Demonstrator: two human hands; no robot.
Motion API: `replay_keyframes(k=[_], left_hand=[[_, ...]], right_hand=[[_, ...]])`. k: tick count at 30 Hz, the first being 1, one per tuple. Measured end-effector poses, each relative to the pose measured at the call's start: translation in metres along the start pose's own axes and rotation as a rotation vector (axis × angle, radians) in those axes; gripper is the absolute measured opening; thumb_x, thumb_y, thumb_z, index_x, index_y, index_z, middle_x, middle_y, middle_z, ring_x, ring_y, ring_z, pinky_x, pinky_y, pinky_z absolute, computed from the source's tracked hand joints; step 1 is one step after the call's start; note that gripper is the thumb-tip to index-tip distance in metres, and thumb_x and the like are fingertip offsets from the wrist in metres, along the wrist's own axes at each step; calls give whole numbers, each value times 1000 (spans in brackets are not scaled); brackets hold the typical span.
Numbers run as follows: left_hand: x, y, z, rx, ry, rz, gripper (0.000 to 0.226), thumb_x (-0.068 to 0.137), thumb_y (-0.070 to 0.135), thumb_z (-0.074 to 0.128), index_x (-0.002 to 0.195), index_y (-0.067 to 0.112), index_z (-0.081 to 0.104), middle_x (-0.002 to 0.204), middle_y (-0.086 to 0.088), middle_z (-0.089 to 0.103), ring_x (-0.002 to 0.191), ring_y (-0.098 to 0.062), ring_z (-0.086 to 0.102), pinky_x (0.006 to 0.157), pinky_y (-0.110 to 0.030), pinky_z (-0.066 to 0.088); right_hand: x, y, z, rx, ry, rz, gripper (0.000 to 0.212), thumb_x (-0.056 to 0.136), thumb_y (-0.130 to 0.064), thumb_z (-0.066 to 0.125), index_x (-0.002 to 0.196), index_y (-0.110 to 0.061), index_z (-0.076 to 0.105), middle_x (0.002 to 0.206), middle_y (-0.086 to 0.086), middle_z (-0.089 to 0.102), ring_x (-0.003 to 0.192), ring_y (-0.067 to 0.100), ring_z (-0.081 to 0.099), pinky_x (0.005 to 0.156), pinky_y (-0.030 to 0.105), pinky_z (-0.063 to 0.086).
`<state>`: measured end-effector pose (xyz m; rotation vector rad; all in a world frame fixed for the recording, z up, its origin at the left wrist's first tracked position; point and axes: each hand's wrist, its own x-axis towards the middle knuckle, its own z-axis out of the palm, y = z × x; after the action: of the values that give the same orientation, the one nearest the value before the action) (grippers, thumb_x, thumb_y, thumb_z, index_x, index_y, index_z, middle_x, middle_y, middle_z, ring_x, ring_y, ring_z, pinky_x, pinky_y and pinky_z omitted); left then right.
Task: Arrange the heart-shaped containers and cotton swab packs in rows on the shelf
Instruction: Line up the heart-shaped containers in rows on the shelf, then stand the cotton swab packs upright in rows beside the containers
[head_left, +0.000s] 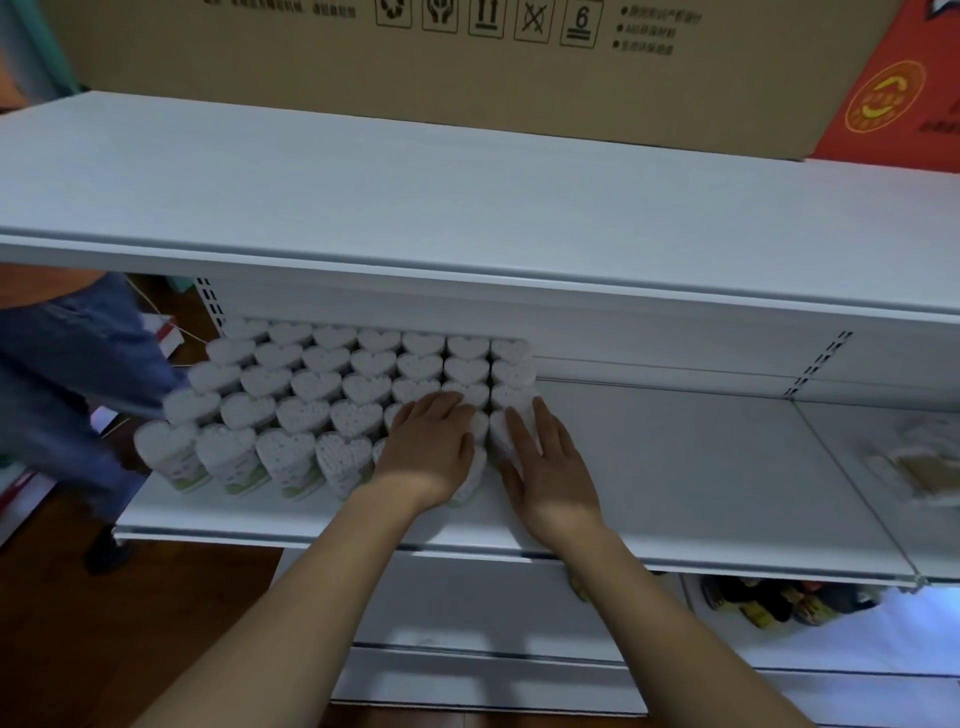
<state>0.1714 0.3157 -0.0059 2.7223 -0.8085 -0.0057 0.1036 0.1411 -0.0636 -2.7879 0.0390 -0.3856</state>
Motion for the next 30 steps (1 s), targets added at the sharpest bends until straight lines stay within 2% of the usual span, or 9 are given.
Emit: replay_keyframes(k=[6,9,12,15,19,23,26,30], left_hand=[[9,19,0,-25,86,-5,48,103,29,44,149,16,43,158,-5,35,148,-26,26,122,-47,14],[15,45,4,-44,130,42,48,101,29,46,145,11,48,155,-10,41,146,-29,30,121,-51,16],[21,87,9,-73,143,82,51,103,34,38,150,14,41,159,-8,34,149,-27,24,123,-48,9],[26,142,17,-84,121,161,53,105,36,36,154,17,32,163,-4,26,151,-23,16,124,-43,3],[27,230,34,-130,145,290,55,98,36,39,145,9,48,154,-12,43,145,-30,34,121,-48,14],[25,329,61,-115,109,351,53,99,35,42,147,13,46,155,-10,41,145,-29,32,121,-46,13],[22,401,85,-136,90,379,56,94,36,42,143,11,50,149,-14,47,140,-32,39,119,-50,19],[27,477,112,-131,62,388,65,90,45,28,142,13,51,146,-12,50,136,-33,42,116,-49,26]], right_hand=[[-7,2,-27,-59,15,86,70,94,-53,25,156,-19,27,163,15,21,146,39,28,115,50,31],[-24,20,-42,-117,57,121,65,95,-47,35,149,-13,43,155,18,37,139,40,41,107,53,42],[-48,50,-63,-155,88,168,60,94,-42,43,143,-9,52,149,21,46,133,41,48,103,52,45],[-76,84,-97,-222,108,229,62,93,-42,44,144,-9,50,149,22,45,136,42,44,105,53,44],[-123,145,-144,-253,180,321,60,93,-41,42,140,-5,52,145,23,48,134,43,43,108,52,41],[-178,222,-188,-286,236,401,60,91,-41,42,135,-4,58,137,24,55,129,43,49,104,52,45],[-216,284,-220,-298,236,441,59,90,-42,44,131,-3,60,134,24,58,128,44,51,104,53,46],[-255,354,-257,-309,236,501,55,90,-37,53,133,-3,59,138,24,56,132,44,47,105,56,44]])
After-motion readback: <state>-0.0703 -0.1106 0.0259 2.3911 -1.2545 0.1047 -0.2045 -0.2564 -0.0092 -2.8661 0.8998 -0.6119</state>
